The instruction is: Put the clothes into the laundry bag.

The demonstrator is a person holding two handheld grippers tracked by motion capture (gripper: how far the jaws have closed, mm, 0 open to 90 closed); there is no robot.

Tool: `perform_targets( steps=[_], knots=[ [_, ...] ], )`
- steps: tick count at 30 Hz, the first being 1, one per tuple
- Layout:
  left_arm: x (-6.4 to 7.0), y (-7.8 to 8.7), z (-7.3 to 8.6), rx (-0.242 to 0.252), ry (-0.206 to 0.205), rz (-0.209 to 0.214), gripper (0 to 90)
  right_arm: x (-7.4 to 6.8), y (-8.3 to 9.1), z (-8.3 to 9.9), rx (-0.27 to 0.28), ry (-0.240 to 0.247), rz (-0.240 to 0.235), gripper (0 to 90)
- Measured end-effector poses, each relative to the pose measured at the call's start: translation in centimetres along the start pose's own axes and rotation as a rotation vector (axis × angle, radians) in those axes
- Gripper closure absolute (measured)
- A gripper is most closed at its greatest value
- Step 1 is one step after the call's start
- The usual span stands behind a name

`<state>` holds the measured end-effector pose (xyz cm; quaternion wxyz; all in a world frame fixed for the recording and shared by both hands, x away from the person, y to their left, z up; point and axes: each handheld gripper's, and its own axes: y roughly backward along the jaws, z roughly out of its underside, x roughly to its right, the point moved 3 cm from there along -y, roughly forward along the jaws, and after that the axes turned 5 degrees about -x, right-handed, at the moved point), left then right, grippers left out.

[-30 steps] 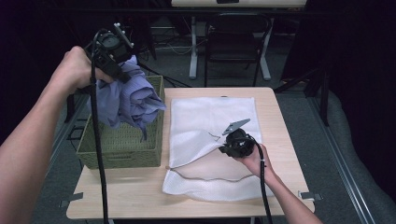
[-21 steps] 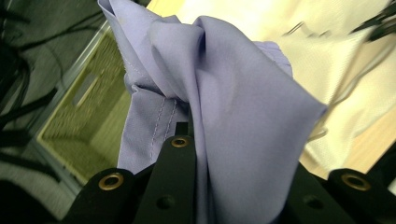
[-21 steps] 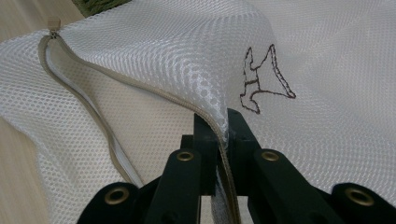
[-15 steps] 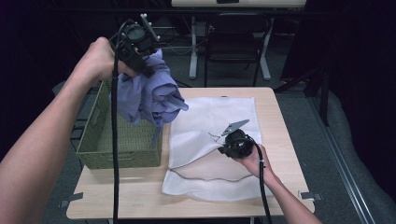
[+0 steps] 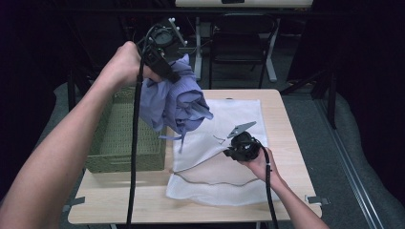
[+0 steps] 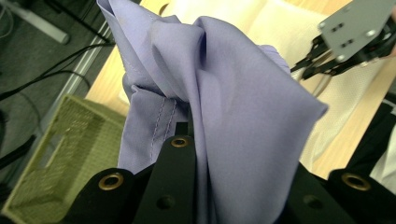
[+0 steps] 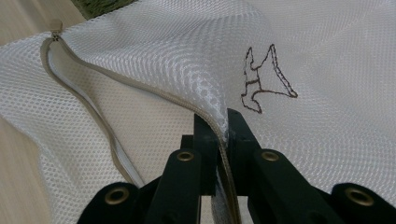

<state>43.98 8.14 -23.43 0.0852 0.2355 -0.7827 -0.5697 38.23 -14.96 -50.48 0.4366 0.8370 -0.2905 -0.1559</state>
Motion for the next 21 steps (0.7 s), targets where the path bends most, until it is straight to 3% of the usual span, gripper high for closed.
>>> perform_targets(
  steps=[2, 5, 8, 12, 15, 18, 21],
  knots=[
    [0.3, -0.4, 0.2, -0.005, 0.005, 0.006, 84.7, -0.2, -0.1, 0.0, -0.007, -0.007, -0.003, 85.6],
    [0.7, -1.0, 0.5, -0.011, -0.009, 0.023, 84.7, -0.3, -0.1, 0.0, -0.003, 0.025, 0.000, 85.6],
    [1.1, -1.8, 0.6, -0.007, -0.012, 0.050, 84.7, -0.2, -0.1, 0.0, -0.004, -0.001, -0.005, 85.6],
    [1.8, -2.6, 0.5, -0.036, -0.034, 0.056, 84.7, -0.4, -0.1, -0.1, -0.002, 0.018, -0.004, 85.6],
    [2.1, -3.0, 0.6, -0.020, -0.037, 0.082, 84.6, -0.3, -0.3, -0.1, -0.003, -0.005, -0.012, 85.6],
    [2.5, -3.7, 0.9, -0.025, -0.042, 0.086, 84.6, -0.5, -0.2, 0.0, -0.005, 0.022, -0.009, 85.6],
    [3.0, -4.3, 1.3, -0.015, -0.047, 0.106, 84.6, -0.4, -0.2, 0.0, 0.000, 0.012, -0.011, 85.6]
  ],
)
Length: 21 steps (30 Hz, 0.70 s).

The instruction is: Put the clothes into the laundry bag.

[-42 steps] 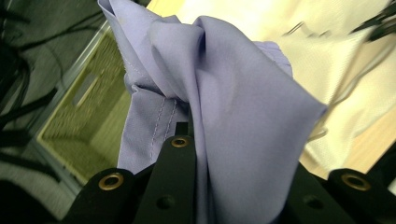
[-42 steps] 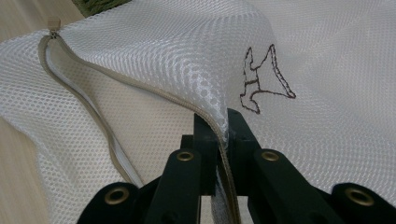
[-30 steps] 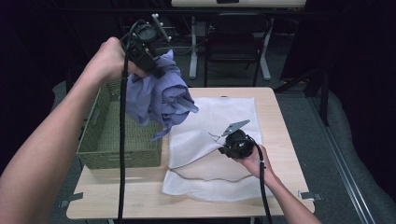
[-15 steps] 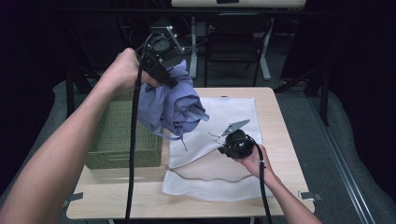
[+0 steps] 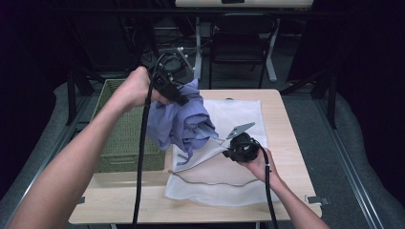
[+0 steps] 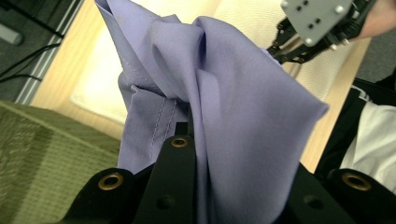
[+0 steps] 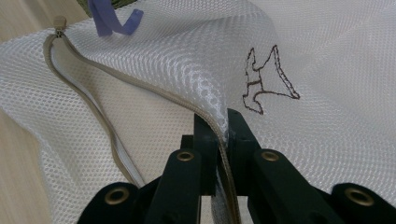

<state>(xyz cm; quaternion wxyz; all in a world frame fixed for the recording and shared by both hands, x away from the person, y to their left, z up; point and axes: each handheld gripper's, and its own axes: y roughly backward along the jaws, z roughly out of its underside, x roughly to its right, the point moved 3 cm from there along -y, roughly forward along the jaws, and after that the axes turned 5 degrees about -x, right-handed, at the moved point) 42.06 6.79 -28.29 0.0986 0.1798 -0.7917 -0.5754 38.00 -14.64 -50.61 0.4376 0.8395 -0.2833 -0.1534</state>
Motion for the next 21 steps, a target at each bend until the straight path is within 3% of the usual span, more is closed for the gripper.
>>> perform_targets(
  steps=[2, 5, 7, 11, 14, 21],
  knots=[
    [0.2, -0.4, 0.2, -0.022, -0.010, -0.002, 84.6, 0.1, 0.0, 0.0, 0.003, 0.000, -0.008, 85.7],
    [0.5, -0.5, 0.7, -0.013, -0.010, 0.011, 84.6, 0.2, 0.0, 0.0, 0.005, -0.034, -0.009, 85.7],
    [0.6, -0.6, 0.9, -0.027, -0.017, 0.010, 84.6, 0.1, 0.1, -0.1, 0.004, -0.025, -0.006, 85.8],
    [0.9, -0.9, 1.4, -0.010, -0.013, 0.027, 84.5, 0.3, -0.2, -0.2, 0.002, -0.040, -0.012, 85.8],
    [1.2, -1.5, 1.7, -0.015, -0.021, 0.034, 84.5, 0.3, -0.3, -0.1, 0.001, -0.021, -0.006, 85.8],
    [1.3, -2.8, 2.4, -0.021, -0.018, 0.072, 84.4, 0.6, -0.6, -0.1, -0.001, -0.039, -0.008, 85.8]
  ],
)
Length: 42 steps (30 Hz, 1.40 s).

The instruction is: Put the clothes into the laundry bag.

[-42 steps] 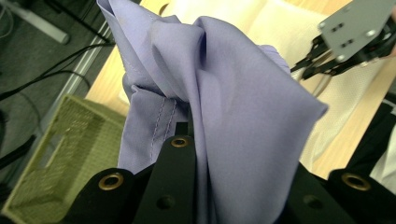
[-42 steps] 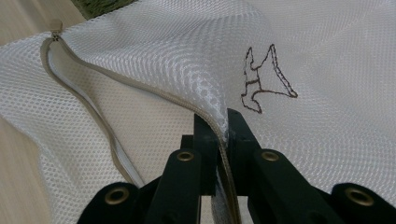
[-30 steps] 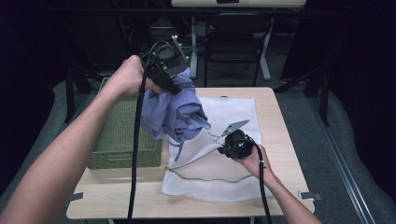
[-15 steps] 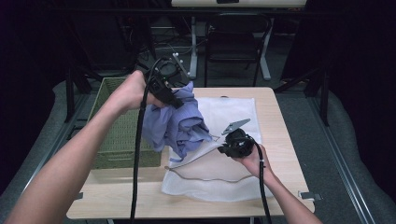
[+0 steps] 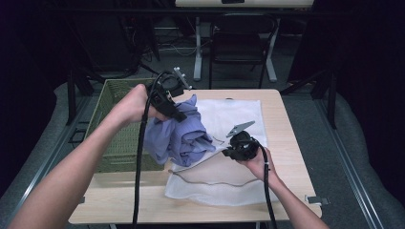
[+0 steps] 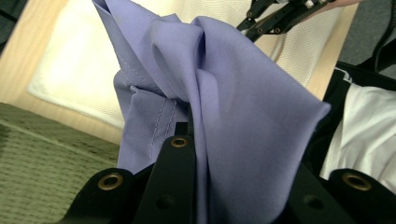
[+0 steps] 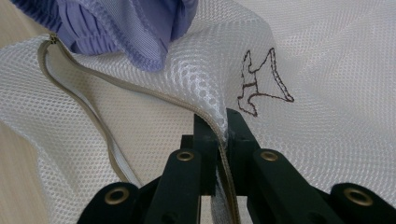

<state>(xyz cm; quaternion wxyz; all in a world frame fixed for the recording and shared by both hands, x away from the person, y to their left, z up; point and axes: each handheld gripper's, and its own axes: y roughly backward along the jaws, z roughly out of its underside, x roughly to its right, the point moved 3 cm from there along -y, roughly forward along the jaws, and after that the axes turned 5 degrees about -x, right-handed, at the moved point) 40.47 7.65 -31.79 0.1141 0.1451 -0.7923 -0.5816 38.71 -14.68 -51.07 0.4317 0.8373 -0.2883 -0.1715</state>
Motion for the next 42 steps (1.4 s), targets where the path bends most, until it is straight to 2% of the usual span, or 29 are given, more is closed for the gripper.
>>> perform_targets(
  steps=[3, 4, 6, 8, 10, 13, 20, 24, 27, 31, 34, 36, 39, 42],
  knots=[
    [0.4, -0.5, 0.3, 0.000, -0.001, 0.006, 84.4, -0.1, 0.2, -0.1, 0.000, 0.016, 0.027, 86.0],
    [0.5, -0.6, 0.4, 0.002, -0.005, 0.011, 84.4, -0.1, 0.2, -0.1, -0.001, 0.003, 0.032, 86.0],
    [0.7, -1.2, 0.6, 0.008, -0.007, 0.029, 84.4, 0.1, 0.1, -0.1, 0.006, 0.006, 0.029, 86.1],
    [0.8, -1.8, 0.7, 0.006, -0.008, 0.036, 84.4, 0.1, -0.1, -0.1, 0.000, -0.004, 0.026, 86.1],
    [0.9, -2.2, 0.7, -0.005, -0.015, 0.042, 84.4, 0.0, -0.1, -0.2, 0.001, 0.006, 0.023, 86.1],
    [1.1, -2.6, 0.5, 0.004, -0.022, 0.050, 84.4, 0.0, -0.1, -0.3, 0.002, 0.001, 0.021, 86.0],
    [2.3, -4.2, 0.3, -0.003, -0.040, 0.086, 84.3, 0.0, 0.0, -0.4, -0.002, -0.009, 0.016, 86.4],
    [2.6, -5.7, 0.3, -0.026, -0.053, 0.112, 84.1, -0.2, 0.3, -0.6, 0.007, -0.009, 0.017, 86.5],
    [2.8, -6.7, 0.3, -0.012, -0.048, 0.125, 83.7, -0.2, 0.2, -0.6, 0.011, -0.025, 0.010, 86.4],
    [3.2, -8.1, 0.6, 0.005, -0.043, 0.146, 83.4, -0.4, 0.2, -0.7, 0.011, -0.019, 0.007, 86.4],
    [3.5, -9.4, 0.9, -0.001, -0.035, 0.166, 83.2, -0.4, 0.3, -0.6, 0.013, -0.021, 0.002, 86.4],
    [3.7, -10.1, 1.0, -0.011, -0.049, 0.179, 82.9, -0.3, 0.3, -0.7, 0.017, -0.023, -0.003, 86.4],
    [4.1, -11.2, 0.9, -0.008, -0.035, 0.196, 82.8, -0.2, 0.2, -0.7, 0.022, -0.044, -0.018, 86.4],
    [4.8, -12.6, 0.7, 0.004, -0.050, 0.226, 82.5, -0.3, 0.4, -0.7, 0.020, -0.041, -0.015, 86.4]
  ],
)
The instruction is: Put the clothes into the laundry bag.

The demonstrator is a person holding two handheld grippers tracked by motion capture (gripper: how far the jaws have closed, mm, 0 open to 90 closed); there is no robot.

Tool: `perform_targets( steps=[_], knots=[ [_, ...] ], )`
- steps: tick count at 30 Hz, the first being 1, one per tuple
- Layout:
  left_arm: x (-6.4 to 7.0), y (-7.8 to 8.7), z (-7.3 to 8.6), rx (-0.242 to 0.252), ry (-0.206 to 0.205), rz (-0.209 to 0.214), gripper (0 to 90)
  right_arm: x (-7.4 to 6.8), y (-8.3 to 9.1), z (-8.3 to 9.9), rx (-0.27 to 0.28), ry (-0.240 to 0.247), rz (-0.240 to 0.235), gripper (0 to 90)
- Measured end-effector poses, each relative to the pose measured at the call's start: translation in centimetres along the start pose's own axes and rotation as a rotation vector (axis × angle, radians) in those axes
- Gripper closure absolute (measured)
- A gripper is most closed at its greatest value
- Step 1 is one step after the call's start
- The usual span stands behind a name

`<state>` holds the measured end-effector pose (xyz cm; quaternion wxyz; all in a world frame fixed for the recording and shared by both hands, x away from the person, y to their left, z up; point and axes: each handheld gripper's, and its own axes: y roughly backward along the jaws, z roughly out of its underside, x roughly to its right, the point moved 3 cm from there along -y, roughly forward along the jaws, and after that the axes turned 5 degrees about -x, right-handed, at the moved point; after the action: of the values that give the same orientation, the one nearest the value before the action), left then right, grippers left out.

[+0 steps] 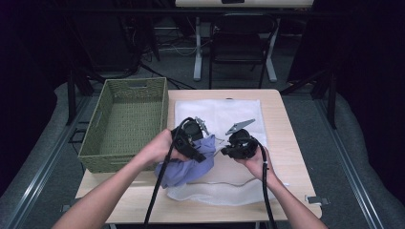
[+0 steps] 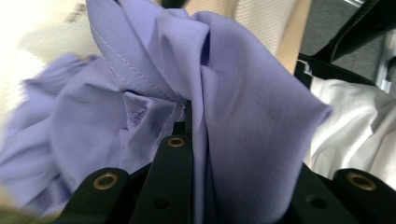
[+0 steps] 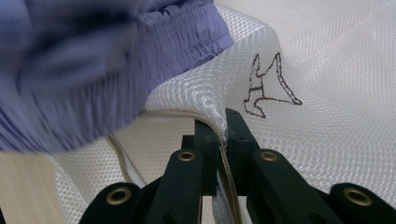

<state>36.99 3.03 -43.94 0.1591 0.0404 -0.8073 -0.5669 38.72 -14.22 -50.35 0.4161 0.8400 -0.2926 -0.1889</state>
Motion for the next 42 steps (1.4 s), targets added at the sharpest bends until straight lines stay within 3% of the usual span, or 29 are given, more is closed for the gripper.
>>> perform_targets(
  steps=[3, 7, 11, 14, 18, 23, 27, 31, 32, 35, 37, 39, 40, 42],
  knots=[
    [0.3, -2.0, -0.3, -0.016, 0.003, 0.011, 81.9, 0.2, -0.1, 0.0, -0.004, -0.023, -0.001, 86.3],
    [0.9, -4.6, -0.3, -0.046, 0.003, 0.022, 79.9, -0.2, -0.2, 0.2, -0.016, 0.014, 0.013, 86.1],
    [1.3, -7.1, -0.2, -0.067, 0.002, 0.043, 79.1, -0.2, -0.1, 0.2, -0.010, -0.008, 0.008, 86.1],
    [1.4, -8.5, -0.5, -0.085, 0.020, 0.019, 78.3, 0.0, -0.2, 0.2, -0.008, -0.021, -0.001, 86.2],
    [1.2, -9.7, -0.5, -0.088, -0.001, 0.043, 69.4, -0.3, -0.1, 0.1, -0.012, -0.006, 0.007, 86.1],
    [1.6, -9.3, -0.1, -0.053, 0.003, 0.054, 44.9, 0.0, -0.3, 0.6, -0.027, -0.020, -0.003, 86.0],
    [2.2, -7.4, 0.1, -0.019, 0.005, -0.003, 35.6, 0.1, -0.3, 0.6, -0.026, -0.029, -0.004, 85.9],
    [2.6, -6.3, 0.6, -0.063, -0.032, -0.108, 33.5, 0.0, -0.2, 0.5, -0.020, -0.011, 0.002, 85.9],
    [2.5, -6.1, 0.8, -0.081, -0.029, -0.147, 33.4, 0.1, -0.3, 0.5, -0.022, -0.023, -0.001, 85.9],
    [2.5, -5.5, 1.1, -0.068, -0.020, -0.185, 31.8, 0.3, -0.4, 0.7, -0.029, -0.028, -0.001, 85.9],
    [2.4, -4.8, 1.2, -0.034, -0.009, -0.235, 28.2, 0.2, -0.3, 0.6, -0.027, -0.024, 0.002, 85.9],
    [1.8, -4.4, 1.2, -0.012, 0.006, -0.279, 24.8, 0.4, -0.4, 0.6, -0.030, -0.030, -0.005, 86.0],
    [1.5, -4.3, 1.2, -0.004, 0.032, -0.304, 22.7, 0.5, -0.5, 0.6, -0.030, -0.029, -0.006, 85.9],
    [0.8, -4.4, 1.3, -0.019, 0.045, -0.347, 19.0, 0.4, -0.5, 0.6, -0.027, -0.025, -0.002, 85.9]
  ],
)
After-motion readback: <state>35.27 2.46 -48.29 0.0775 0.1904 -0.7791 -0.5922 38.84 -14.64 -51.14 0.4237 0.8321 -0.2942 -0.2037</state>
